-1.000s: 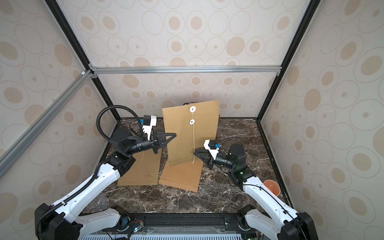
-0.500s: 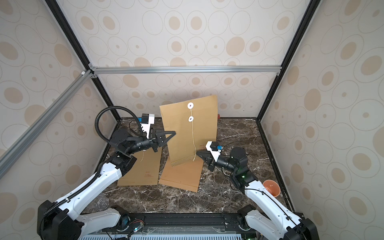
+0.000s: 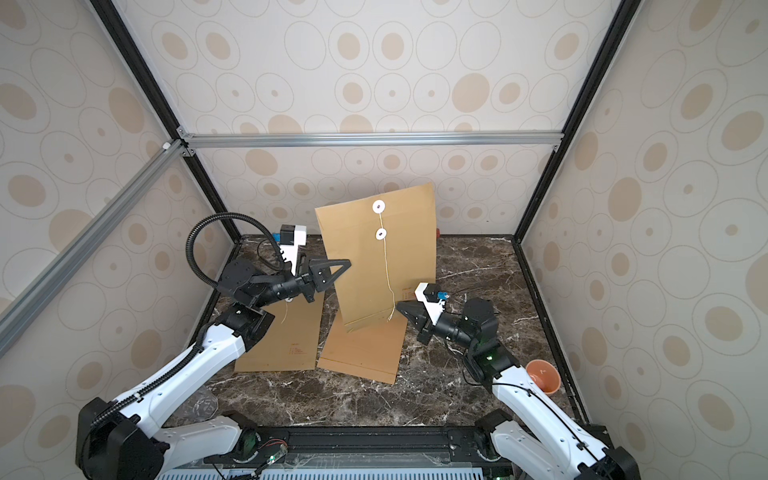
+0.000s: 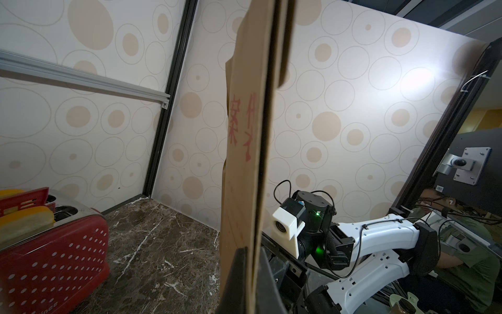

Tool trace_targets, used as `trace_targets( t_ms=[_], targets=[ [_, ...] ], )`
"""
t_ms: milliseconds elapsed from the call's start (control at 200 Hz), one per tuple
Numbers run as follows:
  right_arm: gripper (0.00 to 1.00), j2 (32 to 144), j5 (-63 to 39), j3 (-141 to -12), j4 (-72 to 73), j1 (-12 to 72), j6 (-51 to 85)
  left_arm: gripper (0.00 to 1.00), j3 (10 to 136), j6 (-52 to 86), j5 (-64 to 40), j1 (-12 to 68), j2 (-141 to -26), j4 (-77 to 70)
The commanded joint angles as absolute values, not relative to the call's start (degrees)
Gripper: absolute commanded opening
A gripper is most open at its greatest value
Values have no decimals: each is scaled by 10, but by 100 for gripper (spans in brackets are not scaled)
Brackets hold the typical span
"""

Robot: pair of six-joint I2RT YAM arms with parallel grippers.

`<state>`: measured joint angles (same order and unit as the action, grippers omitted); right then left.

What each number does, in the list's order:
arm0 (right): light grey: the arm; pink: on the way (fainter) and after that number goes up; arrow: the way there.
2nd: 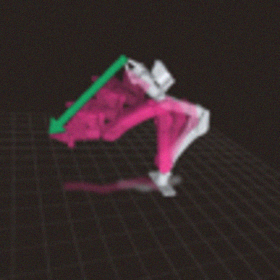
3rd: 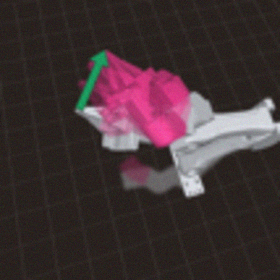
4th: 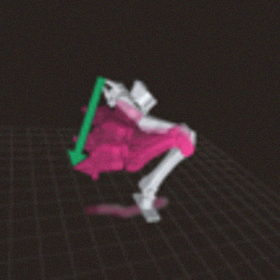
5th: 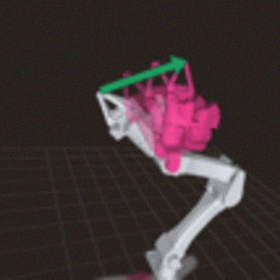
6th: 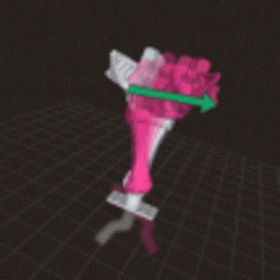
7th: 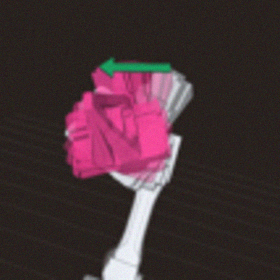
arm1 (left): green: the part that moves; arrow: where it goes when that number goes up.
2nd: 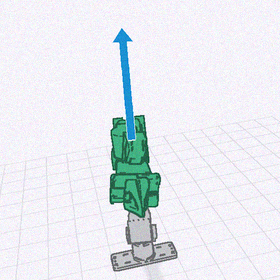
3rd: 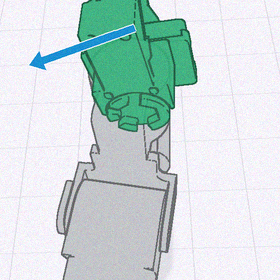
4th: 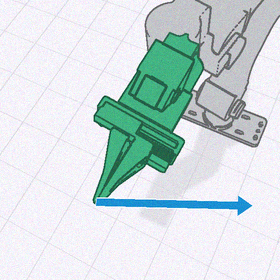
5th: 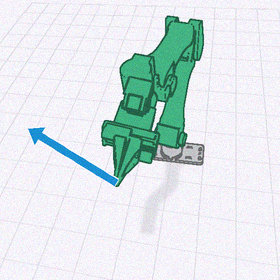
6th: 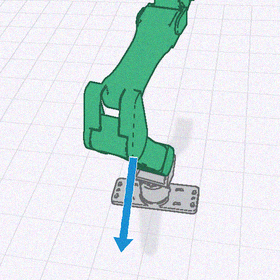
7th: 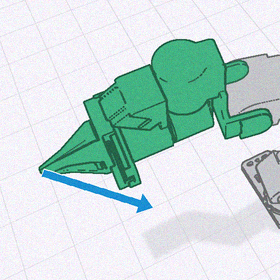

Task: Close the mouth of the file bag
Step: Close the file bag.

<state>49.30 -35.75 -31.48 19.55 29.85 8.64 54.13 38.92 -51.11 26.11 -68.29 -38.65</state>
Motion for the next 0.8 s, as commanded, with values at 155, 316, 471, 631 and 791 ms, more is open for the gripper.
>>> trace_targets(
  t_ms=[155, 316, 471, 631, 791],
  targets=[
    [0, 449, -329, -306, 156, 301, 111, 0, 543, 431, -522, 258, -694, -454],
    [5, 432, -320, -317, 158, 301, 48, 0, 560, 386, -550, 259, -696, -408],
    [20, 450, -326, -349, 134, 302, -14, 0, 597, 189, -513, 275, -653, -172],
    [35, 498, -339, -341, 207, 302, -9, 0, 620, 58, -433, 291, -623, -30],
    [39, 538, -332, -335, 253, 309, -15, 0, 605, 12, -400, 300, -598, -20]
  ],
)
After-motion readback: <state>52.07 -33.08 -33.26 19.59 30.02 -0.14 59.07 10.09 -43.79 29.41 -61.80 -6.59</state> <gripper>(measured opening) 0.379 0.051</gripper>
